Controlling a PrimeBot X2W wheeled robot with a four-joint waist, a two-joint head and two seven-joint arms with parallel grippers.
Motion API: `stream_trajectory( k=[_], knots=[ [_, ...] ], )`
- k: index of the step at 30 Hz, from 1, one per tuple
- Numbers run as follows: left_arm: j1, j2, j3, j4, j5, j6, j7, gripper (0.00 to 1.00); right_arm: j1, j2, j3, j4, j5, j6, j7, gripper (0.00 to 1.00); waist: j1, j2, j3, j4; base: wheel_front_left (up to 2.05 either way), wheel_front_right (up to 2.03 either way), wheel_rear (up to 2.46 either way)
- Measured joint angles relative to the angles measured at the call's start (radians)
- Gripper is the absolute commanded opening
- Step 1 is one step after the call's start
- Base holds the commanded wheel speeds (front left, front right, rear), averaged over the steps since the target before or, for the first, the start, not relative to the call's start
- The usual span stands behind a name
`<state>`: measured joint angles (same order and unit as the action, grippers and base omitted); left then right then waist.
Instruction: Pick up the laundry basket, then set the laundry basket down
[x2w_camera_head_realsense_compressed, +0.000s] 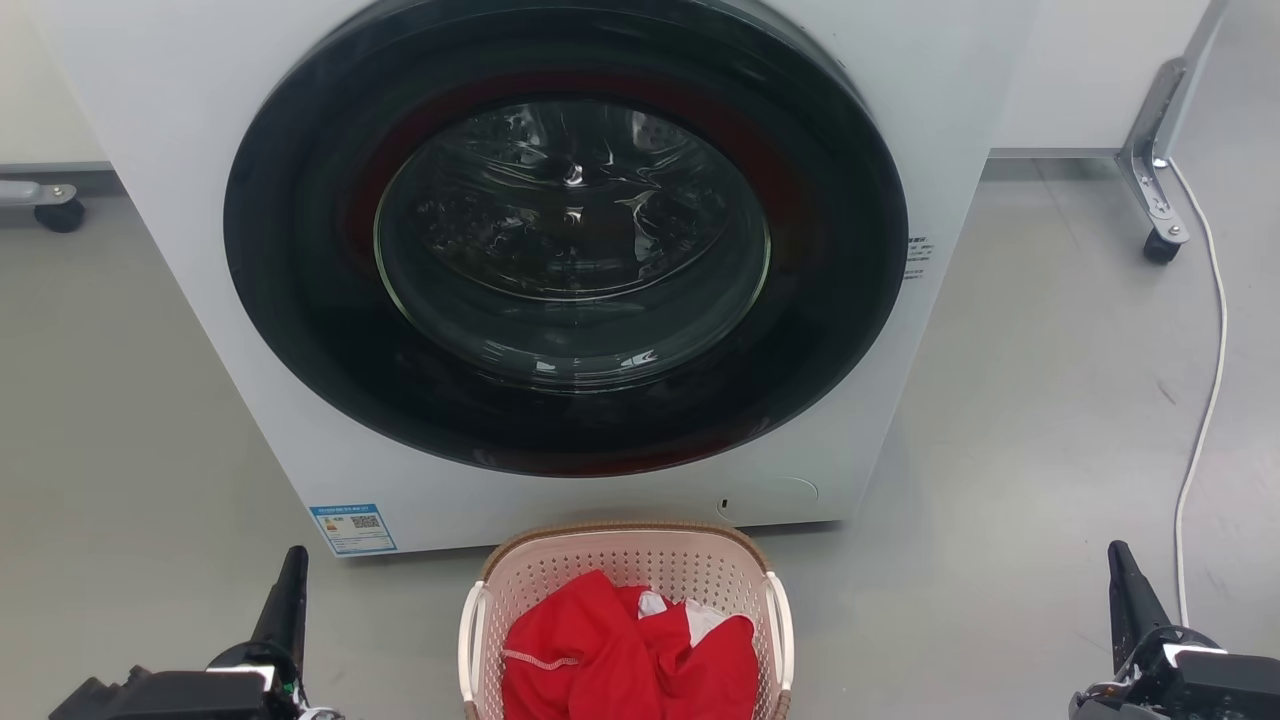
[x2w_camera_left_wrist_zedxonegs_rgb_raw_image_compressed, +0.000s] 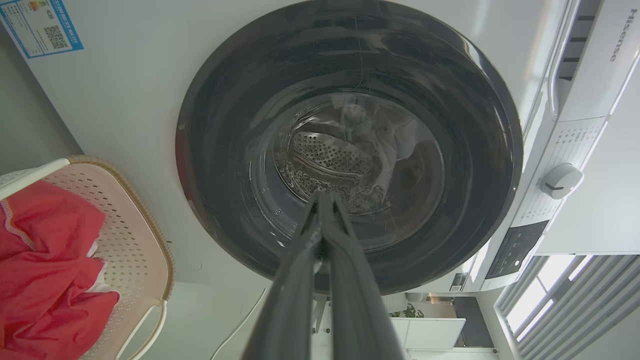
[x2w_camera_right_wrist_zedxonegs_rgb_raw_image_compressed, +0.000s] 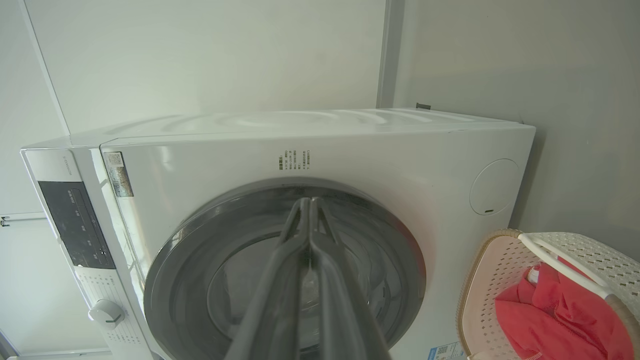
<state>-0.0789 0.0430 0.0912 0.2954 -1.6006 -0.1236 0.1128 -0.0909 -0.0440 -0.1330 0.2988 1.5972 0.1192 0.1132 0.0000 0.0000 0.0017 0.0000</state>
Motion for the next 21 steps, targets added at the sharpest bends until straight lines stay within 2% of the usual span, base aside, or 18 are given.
stream_trajectory(
  k=[21],
  knots=[
    [0.0,0.0,0.0,0.0,0.0,0.0,0.0,0.0,0.0,0.0,0.0,0.0,0.0,0.0,0.0,0.0,0.0,0.0,0.0,0.0,0.0,0.0,0.0]
  ],
)
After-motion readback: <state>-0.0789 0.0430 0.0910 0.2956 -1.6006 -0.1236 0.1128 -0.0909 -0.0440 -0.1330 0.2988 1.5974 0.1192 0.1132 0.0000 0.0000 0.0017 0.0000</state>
